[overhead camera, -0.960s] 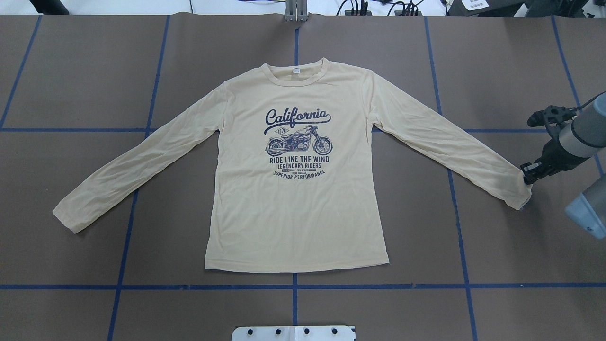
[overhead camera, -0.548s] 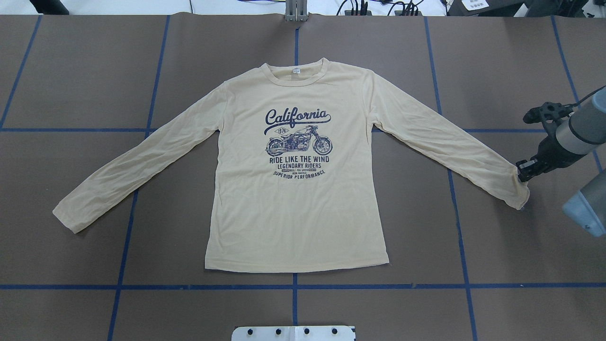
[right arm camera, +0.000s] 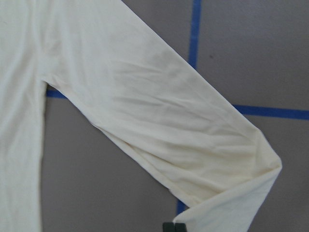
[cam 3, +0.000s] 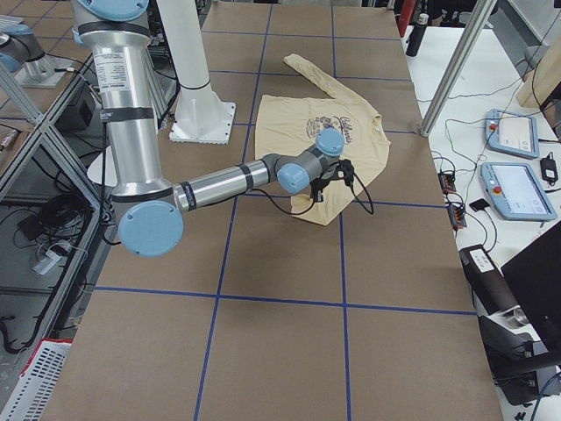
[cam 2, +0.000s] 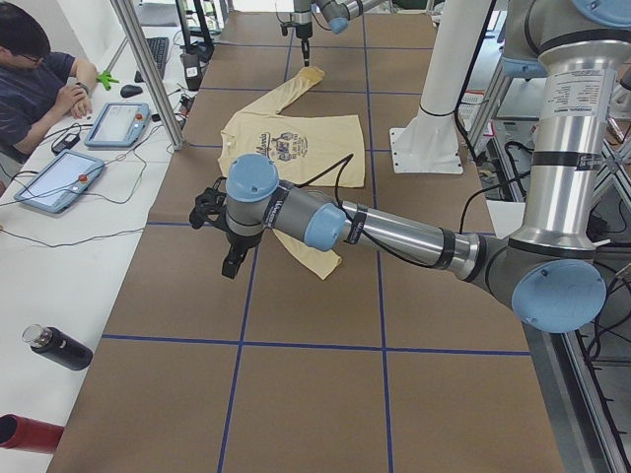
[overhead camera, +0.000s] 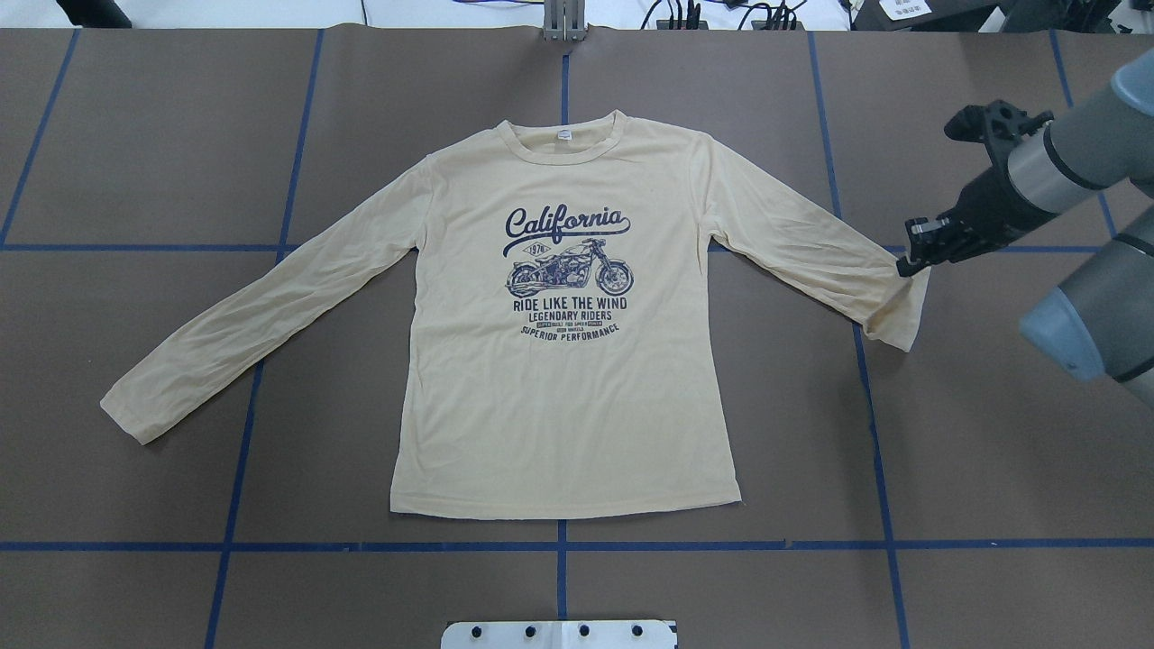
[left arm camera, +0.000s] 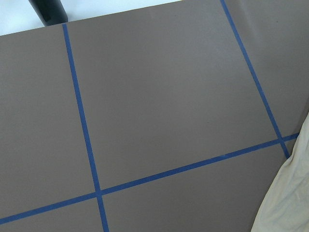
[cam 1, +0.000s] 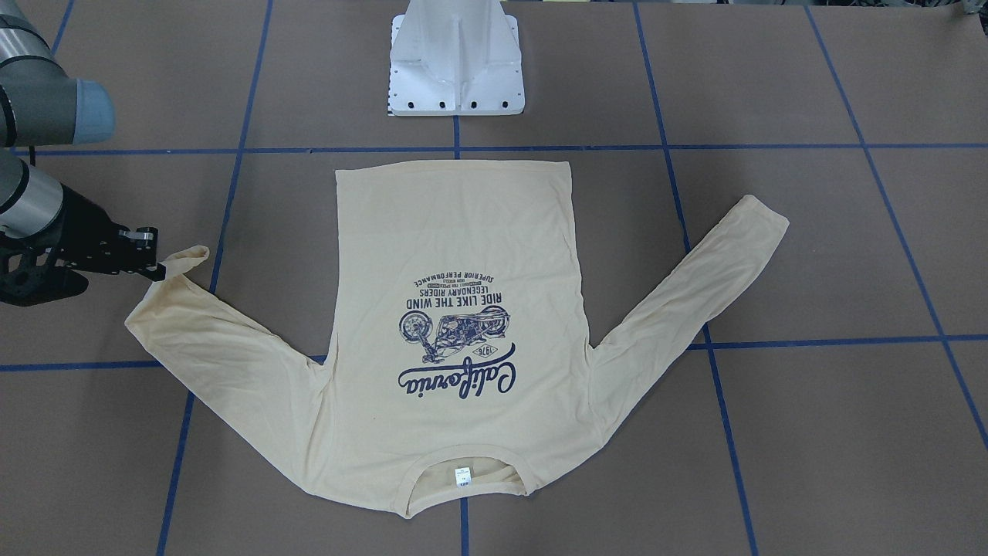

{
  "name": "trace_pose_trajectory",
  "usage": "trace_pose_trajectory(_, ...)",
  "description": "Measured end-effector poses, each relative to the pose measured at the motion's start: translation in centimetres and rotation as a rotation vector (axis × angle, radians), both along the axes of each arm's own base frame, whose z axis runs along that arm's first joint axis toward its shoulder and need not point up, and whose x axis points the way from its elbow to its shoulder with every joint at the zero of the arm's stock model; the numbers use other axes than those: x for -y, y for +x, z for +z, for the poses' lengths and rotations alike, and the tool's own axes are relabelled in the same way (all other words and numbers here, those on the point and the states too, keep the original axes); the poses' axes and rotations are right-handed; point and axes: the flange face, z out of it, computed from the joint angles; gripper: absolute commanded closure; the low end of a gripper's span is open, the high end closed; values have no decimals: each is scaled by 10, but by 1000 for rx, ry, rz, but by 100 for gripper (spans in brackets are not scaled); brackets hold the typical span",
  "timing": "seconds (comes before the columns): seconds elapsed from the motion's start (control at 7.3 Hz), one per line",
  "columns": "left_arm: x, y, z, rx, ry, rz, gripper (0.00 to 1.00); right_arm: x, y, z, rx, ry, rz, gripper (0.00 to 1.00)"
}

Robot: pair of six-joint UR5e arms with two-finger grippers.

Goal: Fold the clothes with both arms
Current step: 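Lift the sleeve with the right gripper and carry it across toward the collar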

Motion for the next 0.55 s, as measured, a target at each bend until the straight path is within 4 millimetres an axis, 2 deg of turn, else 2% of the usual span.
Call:
trace_pose_trajectory(0.27,1,0,4,0,-5,0,1,30,-12,-99,97,7,71,100)
trace_pose_trajectory(0.55,2,0,11,0,-15,0,1,50,-22,-186,173,22,118,100)
